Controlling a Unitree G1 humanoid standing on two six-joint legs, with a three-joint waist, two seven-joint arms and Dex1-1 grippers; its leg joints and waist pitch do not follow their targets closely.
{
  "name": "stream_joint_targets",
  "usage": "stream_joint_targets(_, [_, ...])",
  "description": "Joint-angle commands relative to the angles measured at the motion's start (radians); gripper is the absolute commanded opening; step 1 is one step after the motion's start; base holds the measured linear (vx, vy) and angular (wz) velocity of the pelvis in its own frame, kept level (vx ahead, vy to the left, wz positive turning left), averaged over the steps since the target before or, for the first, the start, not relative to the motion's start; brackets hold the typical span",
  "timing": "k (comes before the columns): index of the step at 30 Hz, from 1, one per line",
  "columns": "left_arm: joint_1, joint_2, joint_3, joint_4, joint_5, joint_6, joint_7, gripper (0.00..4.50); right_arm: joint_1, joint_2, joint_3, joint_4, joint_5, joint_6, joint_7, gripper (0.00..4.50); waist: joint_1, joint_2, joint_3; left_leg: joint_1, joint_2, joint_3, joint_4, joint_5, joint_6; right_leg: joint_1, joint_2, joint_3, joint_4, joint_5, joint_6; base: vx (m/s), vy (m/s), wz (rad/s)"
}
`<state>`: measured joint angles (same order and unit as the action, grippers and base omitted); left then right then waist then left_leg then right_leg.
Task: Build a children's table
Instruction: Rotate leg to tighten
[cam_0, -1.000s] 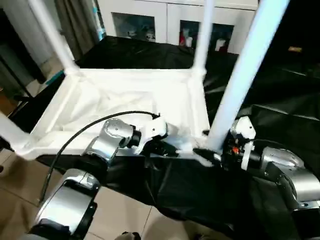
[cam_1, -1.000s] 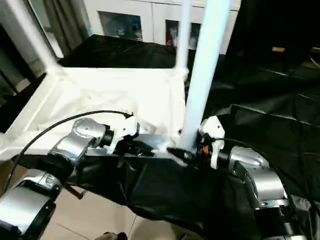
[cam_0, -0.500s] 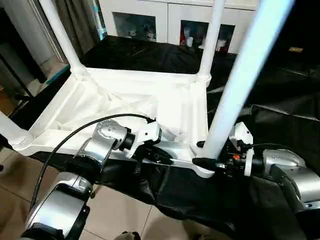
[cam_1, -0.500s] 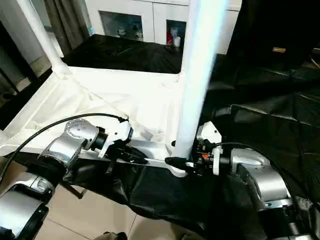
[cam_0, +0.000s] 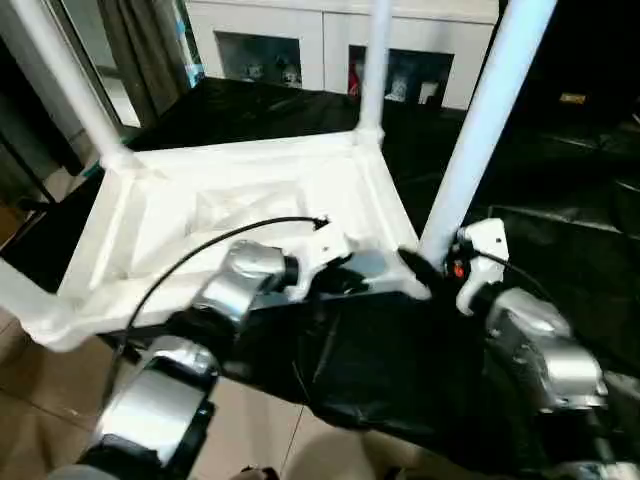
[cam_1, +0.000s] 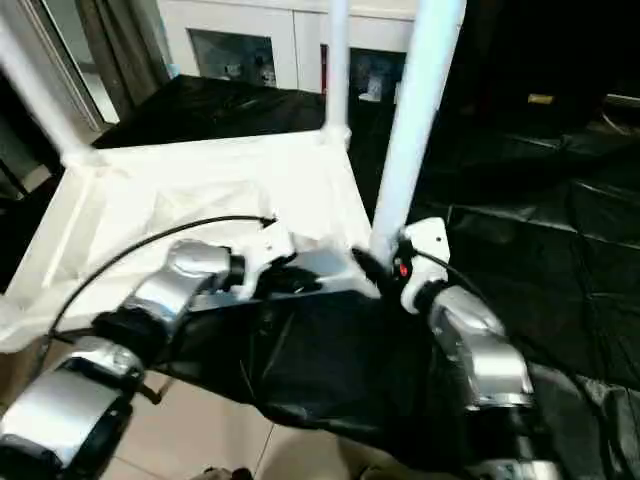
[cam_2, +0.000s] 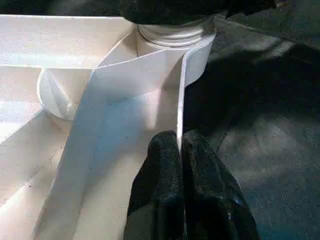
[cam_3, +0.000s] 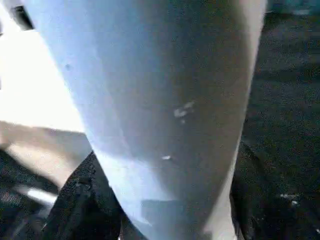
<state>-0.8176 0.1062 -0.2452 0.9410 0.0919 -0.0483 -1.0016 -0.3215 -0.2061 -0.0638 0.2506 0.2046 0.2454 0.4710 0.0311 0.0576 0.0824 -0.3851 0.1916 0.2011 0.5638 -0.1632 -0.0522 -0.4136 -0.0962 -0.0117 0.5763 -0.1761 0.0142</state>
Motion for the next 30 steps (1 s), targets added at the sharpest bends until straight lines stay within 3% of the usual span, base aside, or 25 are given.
stream_joint_targets(1, [-0.024, -0.076, 0.045, 0.009, -0.040, -0.004, 0.127, 0.00, 0.011, 0.095, 0.114, 0.035, -0.011, 0.029, 0.017, 2.45, -0.003, -0.020, -0.052, 0.017, 0.020, -0.012, -0.071, -0.306, 0.031, 0.031, -0.028, 0.012, -0.086, -0.361, -0.176, 0.000, 0.000, 0.00])
stream_joint_targets(3, [-0.022, -0.082, 0.039, 0.010, -0.037, -0.011, 0.119, 0.00, 0.007, 0.109, 0.118, 0.032, -0.006, 0.028, 0.026, 2.45, -0.003, -0.019, -0.052, 0.018, 0.020, -0.013, -0.072, -0.313, 0.033, 0.031, -0.028, 0.012, -0.087, -0.365, -0.172, 0.000, 0.000, 0.00])
stream_joint_targets(4, [-0.021, -0.082, 0.037, 0.010, -0.036, -0.013, 0.113, 0.00, 0.006, 0.112, 0.117, 0.031, -0.001, 0.029, 0.032, 3.00, -0.003, -0.019, -0.052, 0.018, 0.021, -0.013, -0.073, -0.316, 0.035, 0.032, -0.028, 0.012, -0.087, -0.366, -0.170, 0.000, 0.000, 0.00])
stream_joint_targets(11, [0.004, -0.043, 0.010, -0.012, -0.045, -0.043, -0.036, 0.00, 0.013, 0.057, 0.133, -0.014, 0.042, 0.039, 0.146, 3.47, -0.004, -0.015, -0.055, 0.015, 0.022, -0.014, -0.073, -0.313, 0.040, 0.035, -0.029, 0.013, -0.084, -0.333, -0.178, 0.000, 0.000, 0.00])
stream_joint_targets(13, [0.028, 0.001, -0.011, -0.044, -0.053, -0.056, -0.158, 0.00, 0.036, -0.030, 0.159, -0.073, 0.063, 0.068, 0.276, 3.59, 0.002, -0.016, -0.059, 0.016, 0.024, -0.013, -0.070, -0.286, 0.054, 0.044, -0.029, 0.013, -0.079, -0.281, -0.193, 0.000, 0.000, 0.00])
stream_joint_targets(15, [0.037, 0.019, -0.019, -0.054, -0.050, -0.057, -0.194, 0.00, 0.049, -0.070, 0.163, -0.097, 0.071, 0.082, 0.334, 3.59, 0.001, -0.015, -0.063, 0.009, 0.024, -0.011, -0.065, -0.245, 0.076, 0.048, -0.029, 0.012, -0.070, -0.208, -0.215, 0.000, 0.000, 0.00])
stream_joint_targets(17, [0.049, 0.047, -0.026, -0.065, -0.054, -0.069, -0.247, 0.00, 0.064, -0.135, 0.171, -0.131, 0.090, 0.108, 0.411, 3.59, 0.012, -0.014, -0.071, 0.012, 0.028, -0.007, -0.055, -0.169, 0.108, 0.053, -0.027, 0.009, -0.056, -0.085, -0.256, 0.000, 0.000, 0.00])
stream_joint_targets(19, [0.063, 0.073, -0.031, -0.081, -0.065, -0.074, -0.312, 0.00, 0.073, -0.186, 0.175, -0.151, 0.099, 0.117, 0.473, 3.59, 0.016, -0.011, -0.073, 0.011, 0.029, -0.007, -0.052, -0.145, 0.118, 0.054, -0.028, 0.008, -0.049, -0.037, -0.275, 0.000, 0.000, 0.00])
stream_joint_targets(21, [0.075, 0.093, -0.033, -0.102, -0.077, -0.068, -0.372, 0.00, 0.077, -0.224, 0.177, -0.159, 0.102, 0.118, 0.523, 3.59, 0.019, -0.015, -0.077, 0.012, 0.028, -0.005, -0.046, -0.124, 0.133, 0.058, -0.026, 0.006, -0.039, 0.032, -0.297, 0.000, 0.000, 0.00])
stream_joint_targets(24, [0.086, 0.115, -0.034, -0.123, -0.089, -0.055, -0.422, 0.00, 0.080, -0.260, 0.180, -0.166, 0.109, 0.121, 0.572, 3.59, 0.022, -0.014, -0.076, 0.014, 0.029, -0.003, -0.045, -0.138, 0.141, 0.055, -0.028, 0.007, -0.041, 0.002, -0.305, 0.000, 0.000, 0.00])
stream_joint_targets(30, [0.091, 0.156, -0.028, -0.128, -0.089, -0.057, -0.468, 0.00, 0.082, -0.305, 0.178, -0.166, 0.113, 0.125, 0.626, 3.46, 0.028, -0.016, -0.072, 0.018, 0.033, -0.003, -0.051, -0.192, 0.104, 0.050, -0.029, 0.009, -0.051, -0.125, -0.286, 0.000, 0.000, 0.00])
